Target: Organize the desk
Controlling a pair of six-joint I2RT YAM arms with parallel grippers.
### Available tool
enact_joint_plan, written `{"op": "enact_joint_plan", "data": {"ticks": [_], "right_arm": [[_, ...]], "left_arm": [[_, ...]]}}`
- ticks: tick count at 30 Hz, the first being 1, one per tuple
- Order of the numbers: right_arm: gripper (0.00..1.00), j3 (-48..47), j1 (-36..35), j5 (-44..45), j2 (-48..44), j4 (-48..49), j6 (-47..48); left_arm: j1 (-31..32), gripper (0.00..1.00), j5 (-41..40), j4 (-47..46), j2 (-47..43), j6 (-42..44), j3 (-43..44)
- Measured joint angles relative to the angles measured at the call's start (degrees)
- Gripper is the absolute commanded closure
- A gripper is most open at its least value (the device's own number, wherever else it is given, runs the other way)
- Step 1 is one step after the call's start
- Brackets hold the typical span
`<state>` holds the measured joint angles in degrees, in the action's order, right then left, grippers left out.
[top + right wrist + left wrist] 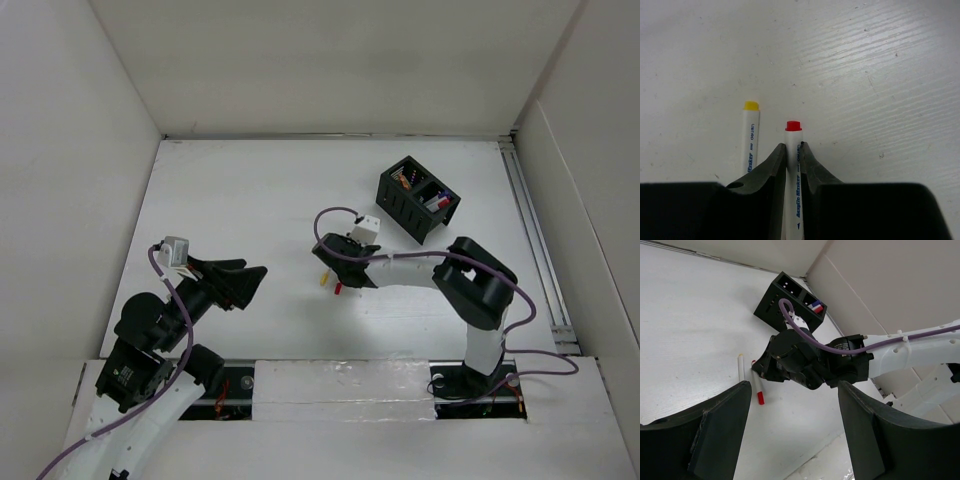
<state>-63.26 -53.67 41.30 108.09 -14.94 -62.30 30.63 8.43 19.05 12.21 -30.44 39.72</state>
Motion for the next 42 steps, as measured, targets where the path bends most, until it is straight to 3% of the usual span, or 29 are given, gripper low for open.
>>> {"op": "enact_joint_plan", "data": {"ticks": [7, 15, 26, 35, 42], "right_arm": [[1.0, 4.66, 0.39, -0.2, -4.44, 0.0, -0.79], [1.0, 7.96, 2.03, 2.1, -18.71, -1.25, 0.04], [1.0, 7.1, 16.13, 8.02, -28.17, -1.38, 6.71], [1.0, -1.81, 27.65, 15.96, -28.02, -0.94, 12.59], [1.0, -10.14, 32.52, 22.34, -17.97, 0.92, 16.02]], "left_arm": [[0.0, 0.34, 0.07, 0.0, 0.07, 0.0, 0.0], [0.0, 0.34, 0.11, -0.02, 0.09, 0.0, 0.0], [0.0, 0.34, 0.13, -0.02, 0.09, 0.0, -0.02], [0.0, 0.34, 0.15, -0.02, 0.09, 0.0, -0.02], [0.0, 0.34, 0.15, -0.02, 0.07, 0.0, -0.02]]}}
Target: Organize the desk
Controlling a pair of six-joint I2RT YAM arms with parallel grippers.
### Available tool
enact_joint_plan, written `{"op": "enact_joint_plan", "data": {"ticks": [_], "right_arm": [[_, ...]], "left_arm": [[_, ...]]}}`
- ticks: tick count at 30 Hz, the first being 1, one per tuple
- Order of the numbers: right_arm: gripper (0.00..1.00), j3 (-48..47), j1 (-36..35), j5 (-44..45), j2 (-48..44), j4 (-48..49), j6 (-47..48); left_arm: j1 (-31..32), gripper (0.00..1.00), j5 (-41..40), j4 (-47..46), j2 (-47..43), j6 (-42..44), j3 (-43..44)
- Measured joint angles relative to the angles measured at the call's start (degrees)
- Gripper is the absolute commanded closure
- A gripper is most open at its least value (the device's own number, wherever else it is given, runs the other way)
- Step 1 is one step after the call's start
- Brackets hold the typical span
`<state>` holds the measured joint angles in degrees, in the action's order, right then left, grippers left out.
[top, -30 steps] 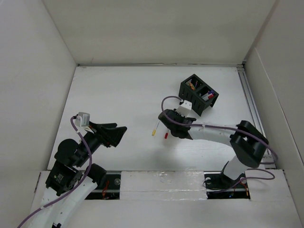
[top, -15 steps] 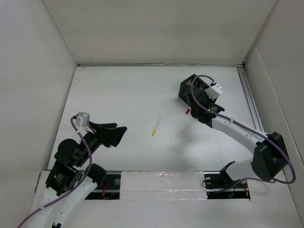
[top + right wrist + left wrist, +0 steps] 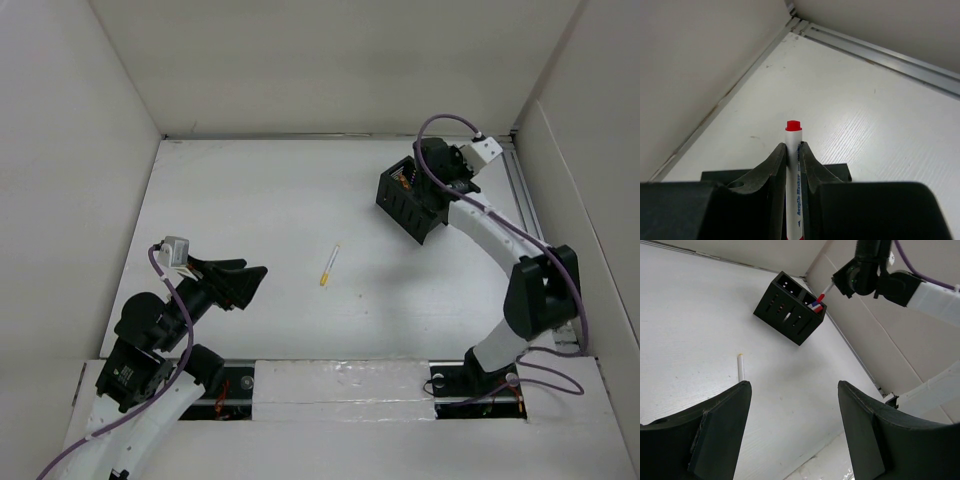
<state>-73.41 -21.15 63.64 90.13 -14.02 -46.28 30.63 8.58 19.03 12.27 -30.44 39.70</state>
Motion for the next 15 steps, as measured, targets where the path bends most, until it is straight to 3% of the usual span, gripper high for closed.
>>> {"op": "enact_joint_plan", "data": {"ticks": [6, 15], "right_arm": [[1.0, -2.29, 2.97, 1.62, 8.28, -0.44, 0.24], [1.0, -2.97, 4.11, 2.62, 8.72, 0.94, 0.66]], "left_arm": [[0.0, 0.34, 0.02, -0.02, 0.0, 0.0, 0.0], [0.0, 0.34, 0.0, 0.0, 0.02, 0.0, 0.0]]}}
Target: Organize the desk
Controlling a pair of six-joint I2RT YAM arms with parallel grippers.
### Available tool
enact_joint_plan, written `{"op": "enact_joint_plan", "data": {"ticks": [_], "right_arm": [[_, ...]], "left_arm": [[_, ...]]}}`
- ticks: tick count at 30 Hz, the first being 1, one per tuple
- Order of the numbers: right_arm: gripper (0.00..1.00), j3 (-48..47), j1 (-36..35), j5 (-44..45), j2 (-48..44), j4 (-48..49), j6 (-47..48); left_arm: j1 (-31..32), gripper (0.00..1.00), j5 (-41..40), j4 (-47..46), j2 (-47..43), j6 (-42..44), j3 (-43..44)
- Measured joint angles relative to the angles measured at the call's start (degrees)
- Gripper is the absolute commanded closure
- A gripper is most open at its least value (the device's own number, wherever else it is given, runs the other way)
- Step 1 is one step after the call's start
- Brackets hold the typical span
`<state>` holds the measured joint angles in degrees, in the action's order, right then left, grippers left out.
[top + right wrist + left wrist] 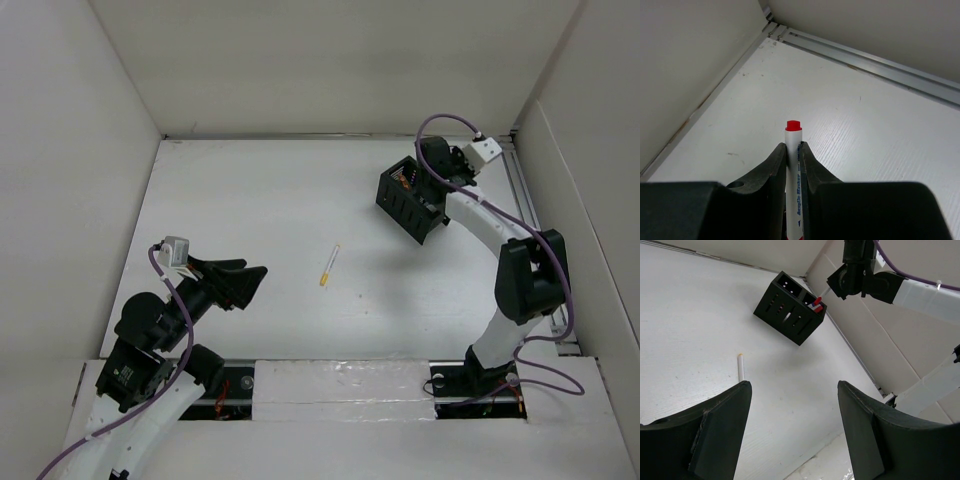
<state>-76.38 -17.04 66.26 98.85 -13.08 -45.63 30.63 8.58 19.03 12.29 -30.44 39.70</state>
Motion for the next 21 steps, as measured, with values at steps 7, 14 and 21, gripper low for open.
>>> {"op": "enact_joint_plan", "data": {"ticks": [7, 14, 21], "right_arm": [[1.0, 0.87, -1.09, 1.68, -0.33, 1.49, -0.2], [0.96, 0.87, -2.86, 3.87, 1.38, 0.66, -2.03], [0.7, 0.72, -6.25, 6.16, 2.86, -2.19, -4.37]], "left_arm": [[0.0, 0.34, 0.0, -0.02, 0.0, 0.0, 0.0], [0.0, 0.34, -0.02, 0.0, 0.0, 0.0, 0.0], [0.0, 0.34, -0.02, -0.02, 0.0, 0.0, 0.0]]}}
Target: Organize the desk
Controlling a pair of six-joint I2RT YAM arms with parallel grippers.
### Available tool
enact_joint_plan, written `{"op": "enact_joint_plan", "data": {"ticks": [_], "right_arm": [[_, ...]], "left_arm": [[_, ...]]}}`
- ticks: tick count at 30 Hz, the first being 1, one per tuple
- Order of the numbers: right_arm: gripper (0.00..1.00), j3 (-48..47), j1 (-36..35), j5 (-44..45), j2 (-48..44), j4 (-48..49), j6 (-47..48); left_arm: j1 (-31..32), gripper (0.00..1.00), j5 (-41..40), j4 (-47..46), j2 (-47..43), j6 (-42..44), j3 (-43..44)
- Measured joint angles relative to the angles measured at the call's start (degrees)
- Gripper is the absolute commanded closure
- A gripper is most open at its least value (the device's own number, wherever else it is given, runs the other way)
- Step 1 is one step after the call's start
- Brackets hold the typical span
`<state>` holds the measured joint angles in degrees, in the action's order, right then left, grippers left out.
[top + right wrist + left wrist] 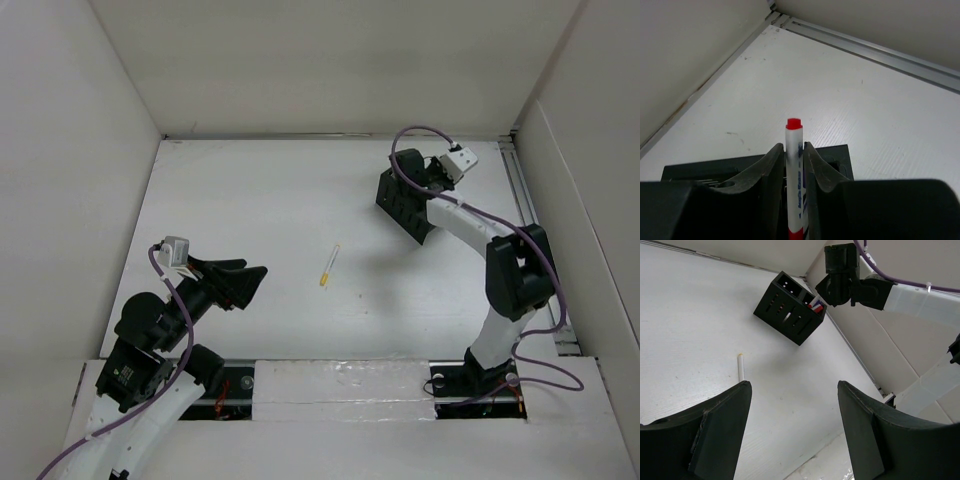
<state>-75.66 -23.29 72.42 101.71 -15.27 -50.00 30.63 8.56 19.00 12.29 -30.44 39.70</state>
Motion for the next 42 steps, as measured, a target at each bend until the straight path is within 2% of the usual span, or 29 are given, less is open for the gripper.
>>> {"op": "enact_joint_plan", "data": {"ticks": [1, 8, 11, 12, 13, 17, 20, 21, 22, 23, 24, 25, 27, 34, 42], "right_arm": [[0.66, -0.04, -0.72, 0.52, -0.09, -0.55, -0.57], [0.65, -0.04, -4.07, 1.36, -2.34, -2.27, -1.25], [0.81, -0.02, -7.1, 1.27, -5.09, -2.34, -1.33], [0.97, 0.09, -8.35, 1.05, -6.25, -2.25, -1.01], [1.0, 0.44, -9.81, 0.76, -7.56, -1.64, -0.52], [1.0, 4.98, -17.0, -5.07, -12.85, 4.52, 2.25], [1.0, 9.2, -22.38, -11.69, -13.38, 8.74, 2.8], [0.98, 10.05, -23.8, -13.64, -12.66, 9.29, 2.43], [0.92, 10.67, -25.29, -15.87, -11.34, 9.42, 1.9], [0.75, 10.95, -26.29, -17.77, -9.99, 9.4, 1.33], [0.66, 11.02, -27.21, -19.8, -8.41, 9.29, 0.7], [0.52, 11.02, -28.09, -21.68, -6.69, 9.31, 0.15], [0.46, 10.84, -29.53, -24.39, -3.34, 8.87, -0.68], [0.44, 8.15, -32.48, -27.71, 7.76, 4.48, -3.96], [0.56, 4.09, -30.36, -29.55, 12.68, 2.67, -5.64]], "left_arm": [[0.0, 0.34, 0.02, 0.02, 0.0, 0.0, 0.0], [0.0, 0.34, 0.02, 0.0, 0.0, 0.0, 0.0], [0.0, 0.34, 0.02, 0.02, 0.0, 0.0, 0.0], [0.0, 0.34, 0.02, 0.02, 0.0, 0.0, 0.0], [0.0, 0.34, 0.02, 0.02, 0.0, 0.0, 0.0], [0.0, 0.34, 0.02, 0.02, 0.0, 0.0, 0.0], [0.0, 0.34, 0.02, 0.0, -0.07, 0.0, 0.0], [0.0, 0.34, 0.02, -0.02, -0.07, 0.0, 0.0], [0.0, 0.34, 0.04, 0.0, -0.07, 0.0, 0.0], [0.0, 0.34, 0.02, 0.0, -0.07, 0.0, 0.0], [0.0, 0.34, 0.04, 0.0, -0.07, 0.0, 0.0], [0.0, 0.34, 0.02, -0.02, -0.07, 0.0, 0.0], [0.0, 0.34, 0.04, -0.02, -0.07, 0.0, 0.0], [0.0, 0.34, 0.09, -0.07, -0.11, 0.0, 0.0], [0.0, 0.34, 0.09, -0.11, -0.15, 0.02, -0.02]]}}
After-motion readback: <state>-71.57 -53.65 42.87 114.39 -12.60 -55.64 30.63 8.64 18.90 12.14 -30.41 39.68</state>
